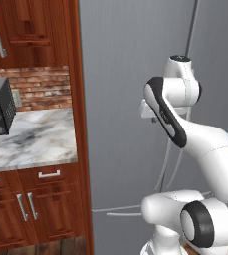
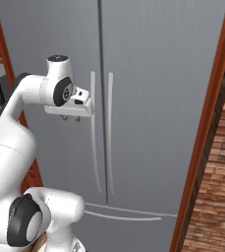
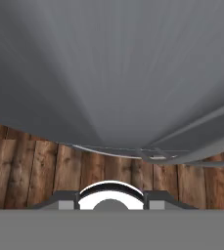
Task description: Retrieve the peach and orange from the fridge and place them into the bowl on the dining table.
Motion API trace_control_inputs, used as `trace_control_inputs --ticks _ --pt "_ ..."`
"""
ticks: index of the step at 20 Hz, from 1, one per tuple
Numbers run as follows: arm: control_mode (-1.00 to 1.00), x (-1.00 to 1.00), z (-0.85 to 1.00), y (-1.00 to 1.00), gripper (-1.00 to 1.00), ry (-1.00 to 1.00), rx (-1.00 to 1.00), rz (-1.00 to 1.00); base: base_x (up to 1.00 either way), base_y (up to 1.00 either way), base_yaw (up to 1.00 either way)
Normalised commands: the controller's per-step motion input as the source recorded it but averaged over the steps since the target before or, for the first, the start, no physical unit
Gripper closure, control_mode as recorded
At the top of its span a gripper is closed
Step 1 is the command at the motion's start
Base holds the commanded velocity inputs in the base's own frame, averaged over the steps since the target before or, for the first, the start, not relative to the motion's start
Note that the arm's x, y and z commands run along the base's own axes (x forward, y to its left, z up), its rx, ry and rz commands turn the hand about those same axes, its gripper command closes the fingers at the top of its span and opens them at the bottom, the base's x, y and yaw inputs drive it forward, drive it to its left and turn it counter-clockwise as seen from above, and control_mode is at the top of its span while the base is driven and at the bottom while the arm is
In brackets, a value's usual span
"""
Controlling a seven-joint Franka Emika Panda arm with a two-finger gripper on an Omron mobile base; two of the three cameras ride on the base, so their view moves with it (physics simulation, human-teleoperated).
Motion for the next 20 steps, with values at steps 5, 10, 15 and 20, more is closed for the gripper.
trace_control_inputs --ticks 5,10,15,20 --pt "-1.00 -0.36 0.00 -0.11 -1.00 -0.01 0.00 -0.03 0.00 0.00 0.00" --pt "-1.00 -0.60 0.00 -0.21 -1.00 -0.08 0.01 -0.04 0.00 0.00 0.00" --pt "-1.00 -0.50 0.00 -0.06 -1.00 -0.11 0.00 -0.01 0.00 0.00 0.00" --pt "-1.00 -0.43 0.00 0.00 -1.00 -0.11 0.00 0.00 0.00 0.00 0.00"
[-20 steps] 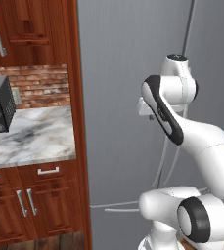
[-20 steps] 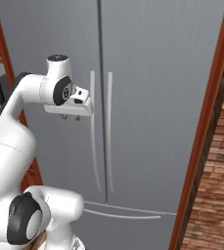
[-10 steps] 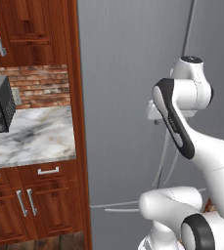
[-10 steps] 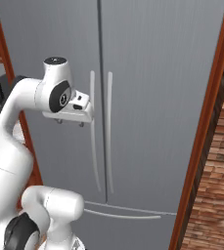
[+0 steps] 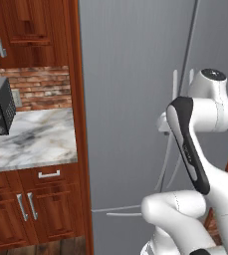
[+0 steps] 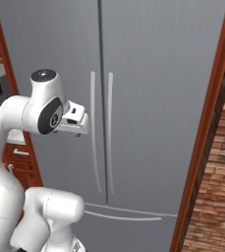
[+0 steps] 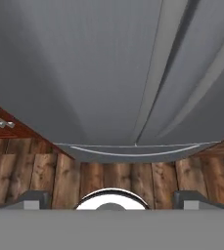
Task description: Retrieve the peach and orange from the fridge and place them into the bowl on the dining table.
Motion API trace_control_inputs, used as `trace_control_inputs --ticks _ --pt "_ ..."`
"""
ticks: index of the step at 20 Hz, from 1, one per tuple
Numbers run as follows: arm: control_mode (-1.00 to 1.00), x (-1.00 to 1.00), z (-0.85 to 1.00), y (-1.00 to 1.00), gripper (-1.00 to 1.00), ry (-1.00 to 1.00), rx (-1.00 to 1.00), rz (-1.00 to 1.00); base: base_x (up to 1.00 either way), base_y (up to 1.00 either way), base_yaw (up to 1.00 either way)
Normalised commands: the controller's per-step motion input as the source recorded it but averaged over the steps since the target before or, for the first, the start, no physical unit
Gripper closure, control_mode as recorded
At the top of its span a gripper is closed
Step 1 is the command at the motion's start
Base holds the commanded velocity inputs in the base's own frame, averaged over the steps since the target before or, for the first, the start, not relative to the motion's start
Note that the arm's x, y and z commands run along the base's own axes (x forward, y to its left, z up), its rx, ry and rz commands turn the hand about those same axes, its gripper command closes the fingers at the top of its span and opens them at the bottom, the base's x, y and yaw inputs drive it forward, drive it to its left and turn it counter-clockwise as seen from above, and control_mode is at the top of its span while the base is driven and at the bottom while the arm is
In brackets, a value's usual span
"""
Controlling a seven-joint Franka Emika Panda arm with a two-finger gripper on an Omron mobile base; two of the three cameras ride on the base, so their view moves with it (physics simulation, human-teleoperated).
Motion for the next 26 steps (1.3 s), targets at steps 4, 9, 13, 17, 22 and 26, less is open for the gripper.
trace_control_inputs --ticks 4,9,13,17,22,26 --pt "-1.00 -0.40 -0.05 0.00 -1.00 -0.16 0.00 0.00 0.00 0.00 0.00" --pt "-1.00 -0.35 -0.02 0.00 -1.00 -0.14 0.00 0.00 0.00 0.00 0.00" --pt "-1.00 -0.32 0.00 0.00 -1.00 -0.12 0.00 0.00 0.00 0.00 0.00" --pt "-1.00 -0.13 0.00 0.00 -1.00 -0.06 0.00 0.00 0.00 0.00 0.00" --pt "1.00 0.00 0.00 0.00 -1.00 0.00 0.00 0.00 -0.07 0.00 0.00" --pt "1.00 0.00 0.00 0.00 -1.00 0.00 0.00 0.00 -0.46 -0.02 0.00"
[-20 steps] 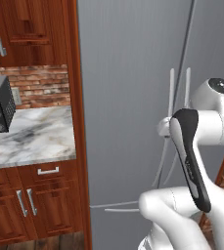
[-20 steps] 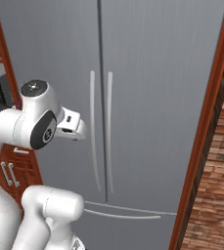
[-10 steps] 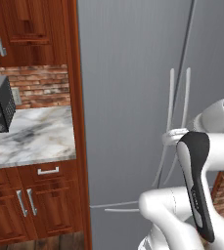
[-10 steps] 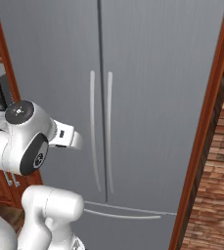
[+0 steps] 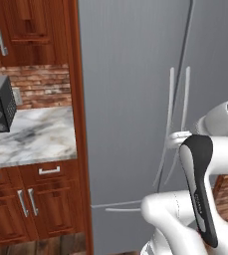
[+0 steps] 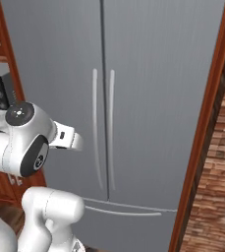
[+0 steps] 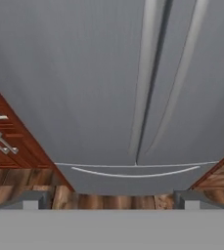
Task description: Retrieve the peach and orange from the fridge and place them into the bowl on the dining table.
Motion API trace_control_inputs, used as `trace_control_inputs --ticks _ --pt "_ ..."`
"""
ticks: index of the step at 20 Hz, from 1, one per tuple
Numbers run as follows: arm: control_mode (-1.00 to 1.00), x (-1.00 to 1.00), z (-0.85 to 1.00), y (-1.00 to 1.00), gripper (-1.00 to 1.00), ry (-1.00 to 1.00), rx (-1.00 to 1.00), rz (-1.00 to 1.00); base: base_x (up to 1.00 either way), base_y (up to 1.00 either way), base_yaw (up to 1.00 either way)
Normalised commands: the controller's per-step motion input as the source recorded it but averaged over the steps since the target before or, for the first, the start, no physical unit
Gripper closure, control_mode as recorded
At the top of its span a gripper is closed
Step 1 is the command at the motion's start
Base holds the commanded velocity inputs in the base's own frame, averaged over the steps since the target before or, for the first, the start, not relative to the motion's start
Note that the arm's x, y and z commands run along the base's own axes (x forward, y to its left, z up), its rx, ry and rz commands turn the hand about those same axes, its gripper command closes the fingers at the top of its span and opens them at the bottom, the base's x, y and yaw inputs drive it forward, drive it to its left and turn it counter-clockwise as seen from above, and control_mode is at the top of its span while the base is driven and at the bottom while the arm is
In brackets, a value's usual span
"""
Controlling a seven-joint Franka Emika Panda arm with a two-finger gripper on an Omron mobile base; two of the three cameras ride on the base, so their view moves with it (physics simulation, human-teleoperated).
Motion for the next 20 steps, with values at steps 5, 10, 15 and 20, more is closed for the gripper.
trace_control_inputs --ticks 5,10,15,20 --pt "1.00 0.00 0.00 0.00 -1.00 0.00 0.00 0.00 -0.44 -0.05 0.00" --pt "1.00 0.00 0.00 0.00 -1.00 0.00 0.00 0.00 -0.30 -0.20 0.00" --pt "1.00 0.00 0.00 0.00 -1.00 0.00 0.00 0.00 -0.29 -0.29 0.00" --pt "1.00 0.00 0.00 0.00 -1.00 0.00 0.00 0.00 -0.36 -0.39 0.00"
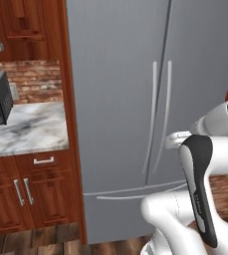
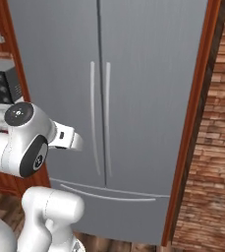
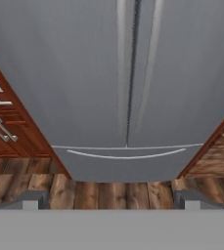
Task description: Retrieve the peach and orange from the fridge and place them into the bowl on the dining table.
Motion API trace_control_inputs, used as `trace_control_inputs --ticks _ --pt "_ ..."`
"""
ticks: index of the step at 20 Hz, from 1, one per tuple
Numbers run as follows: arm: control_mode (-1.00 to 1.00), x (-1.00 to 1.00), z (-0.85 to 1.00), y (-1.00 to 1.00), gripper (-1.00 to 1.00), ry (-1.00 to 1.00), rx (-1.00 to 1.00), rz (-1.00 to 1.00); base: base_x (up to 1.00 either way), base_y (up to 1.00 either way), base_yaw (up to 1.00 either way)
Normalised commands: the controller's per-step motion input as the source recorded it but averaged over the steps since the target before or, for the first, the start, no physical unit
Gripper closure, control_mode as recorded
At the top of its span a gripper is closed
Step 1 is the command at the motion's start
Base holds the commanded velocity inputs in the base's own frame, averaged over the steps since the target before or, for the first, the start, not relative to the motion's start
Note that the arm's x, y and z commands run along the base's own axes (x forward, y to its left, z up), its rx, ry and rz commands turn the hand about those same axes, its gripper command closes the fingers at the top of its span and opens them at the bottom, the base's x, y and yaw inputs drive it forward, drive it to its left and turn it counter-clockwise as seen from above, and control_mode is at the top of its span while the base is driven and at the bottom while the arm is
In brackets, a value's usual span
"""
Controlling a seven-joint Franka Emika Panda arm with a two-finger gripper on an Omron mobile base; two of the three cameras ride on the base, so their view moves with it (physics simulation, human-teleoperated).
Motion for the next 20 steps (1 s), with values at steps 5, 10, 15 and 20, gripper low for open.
trace_control_inputs --ticks 5,10,15,20 --pt "1.00 0.00 0.00 0.00 -1.00 0.00 0.00 0.00 -0.40 -0.36 0.00" --pt "1.00 0.00 0.00 0.00 -1.00 0.00 0.00 0.00 -0.44 -0.09 0.00" --pt "1.00 0.00 0.00 0.00 -1.00 0.00 0.00 0.00 -0.50 -0.06 0.00" --pt "1.00 0.00 0.00 0.00 -1.00 0.00 0.00 0.00 -0.25 -0.07 0.00"
